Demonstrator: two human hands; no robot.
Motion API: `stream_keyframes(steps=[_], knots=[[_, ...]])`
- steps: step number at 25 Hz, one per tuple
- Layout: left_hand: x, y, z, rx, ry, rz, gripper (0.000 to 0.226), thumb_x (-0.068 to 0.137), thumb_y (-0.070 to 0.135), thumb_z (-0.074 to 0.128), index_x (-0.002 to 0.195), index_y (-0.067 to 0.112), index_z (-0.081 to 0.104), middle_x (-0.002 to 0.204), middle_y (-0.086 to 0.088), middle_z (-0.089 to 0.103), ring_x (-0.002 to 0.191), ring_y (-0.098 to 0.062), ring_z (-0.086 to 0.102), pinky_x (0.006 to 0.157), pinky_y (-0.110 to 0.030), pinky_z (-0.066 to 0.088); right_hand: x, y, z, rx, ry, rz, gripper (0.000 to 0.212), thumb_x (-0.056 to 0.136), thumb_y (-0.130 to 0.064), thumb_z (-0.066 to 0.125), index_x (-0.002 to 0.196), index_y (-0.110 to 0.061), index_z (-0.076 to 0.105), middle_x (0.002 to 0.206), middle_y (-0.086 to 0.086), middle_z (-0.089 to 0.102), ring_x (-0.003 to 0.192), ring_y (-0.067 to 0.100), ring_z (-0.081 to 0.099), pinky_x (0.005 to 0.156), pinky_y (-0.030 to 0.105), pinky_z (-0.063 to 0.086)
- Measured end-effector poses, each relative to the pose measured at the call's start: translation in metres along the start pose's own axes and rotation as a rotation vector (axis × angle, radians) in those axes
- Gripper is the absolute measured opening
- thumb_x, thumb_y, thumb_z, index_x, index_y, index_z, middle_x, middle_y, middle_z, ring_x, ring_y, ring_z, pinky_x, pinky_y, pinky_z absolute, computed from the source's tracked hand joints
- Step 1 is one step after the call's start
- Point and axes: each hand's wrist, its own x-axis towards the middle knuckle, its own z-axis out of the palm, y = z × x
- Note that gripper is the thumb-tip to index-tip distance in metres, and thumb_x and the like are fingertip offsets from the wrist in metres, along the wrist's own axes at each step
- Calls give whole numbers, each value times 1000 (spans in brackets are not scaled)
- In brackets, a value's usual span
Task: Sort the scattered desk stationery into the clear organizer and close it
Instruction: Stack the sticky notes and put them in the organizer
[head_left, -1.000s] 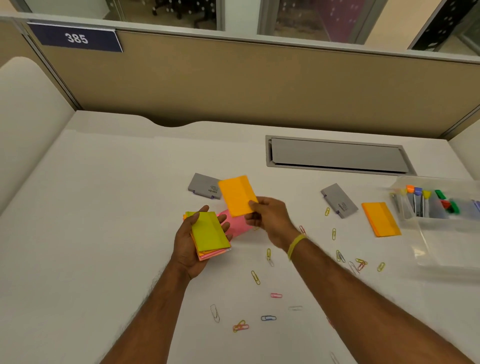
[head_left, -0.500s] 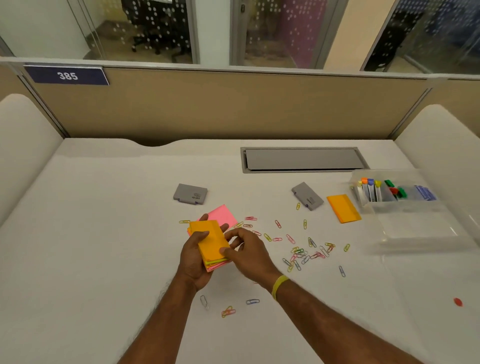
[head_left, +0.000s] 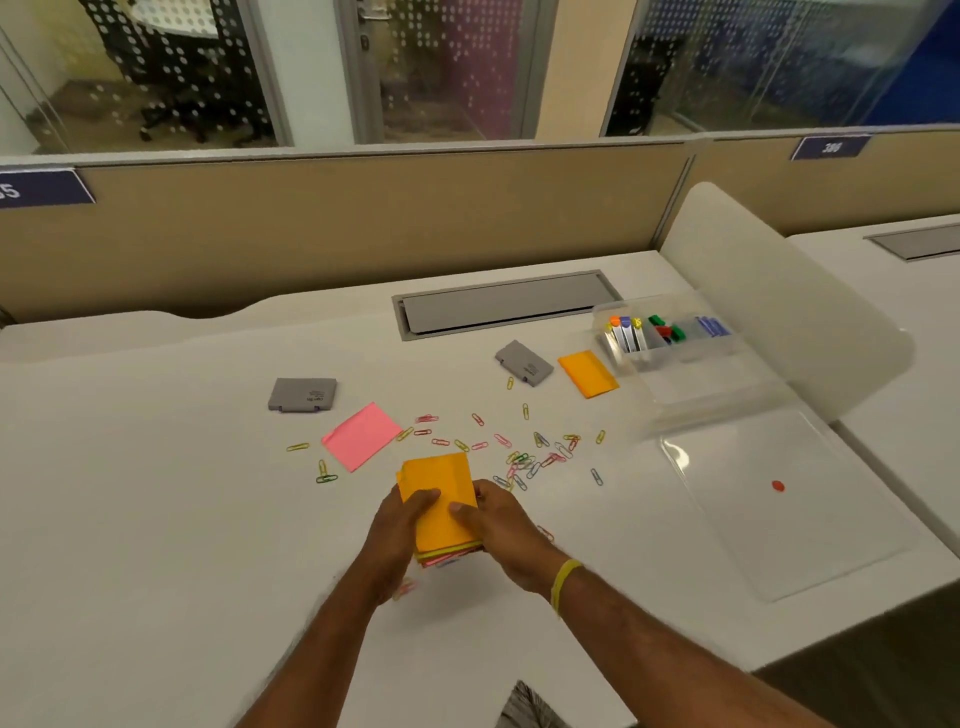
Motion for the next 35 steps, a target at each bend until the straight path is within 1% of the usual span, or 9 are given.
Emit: stream_keyframes(steps=[2,5,9,11,14,19,26,31,35], knots=[[-1,-6,14,266,-54,142,38,95,27,56,131,23,43,128,-7,56,107,-24,59,85,-35,52,-8,14,-17,-18,92,-27,27,98,-26,53,123,-26,43,123,0,55,111,22,55,93,34,50],[-2,-13,47,398,-196,223,32,97,26,53,127,26,42,126,-1,56,110,-20,57,85,-29,49,-19,34,-49,-122,190,-80,33,100,-18,48,131,-25,38,127,0,51,114,21,52,95,34,48],[7,-19,101,653,-148,431,19,99,22,48,118,21,50,115,1,60,96,-12,56,71,-17,45,-28,49,-97,-163,305,-155,41,100,-12,46,138,-21,35,137,0,48,123,17,48,101,30,45],[14,-23,124,702,-166,543,20,100,20,47,118,22,54,113,4,61,95,-9,56,71,-11,47,-31,53,-122,-171,347,-225,33,100,-12,47,131,-17,42,133,1,53,122,15,51,98,17,45],[24,-39,155,764,-172,623,27,98,16,49,122,25,55,114,11,61,99,-6,56,82,-20,51,-31,62,-159,-243,376,-252,24,98,-7,48,119,-18,47,123,2,59,116,14,55,91,9,45],[31,-69,184,861,-133,620,31,96,15,51,125,25,56,122,6,63,109,-8,57,95,-23,46,-21,91,-200,-432,276,-279,33,86,-6,46,114,-24,50,112,0,59,107,13,56,100,35,47],[50,-46,224,788,-64,637,24,98,20,49,121,22,55,118,11,60,104,-3,56,91,-21,44,1,68,-241,-208,197,-336,25,99,-26,50,123,-20,49,118,-4,63,109,4,59,91,16,48],[71,-12,281,768,-78,538,13,100,34,43,105,24,48,87,7,57,77,-10,58,66,-23,46,21,42,-289,-200,324,-342,35,99,-35,48,129,-20,41,115,2,61,100,18,62,81,29,56],[95,19,323,779,-89,436,17,99,34,44,108,19,46,96,0,58,79,-16,61,68,-37,57,39,19,-327,-215,382,-335,35,100,-25,47,133,-15,40,115,5,57,97,21,60,73,23,50]])
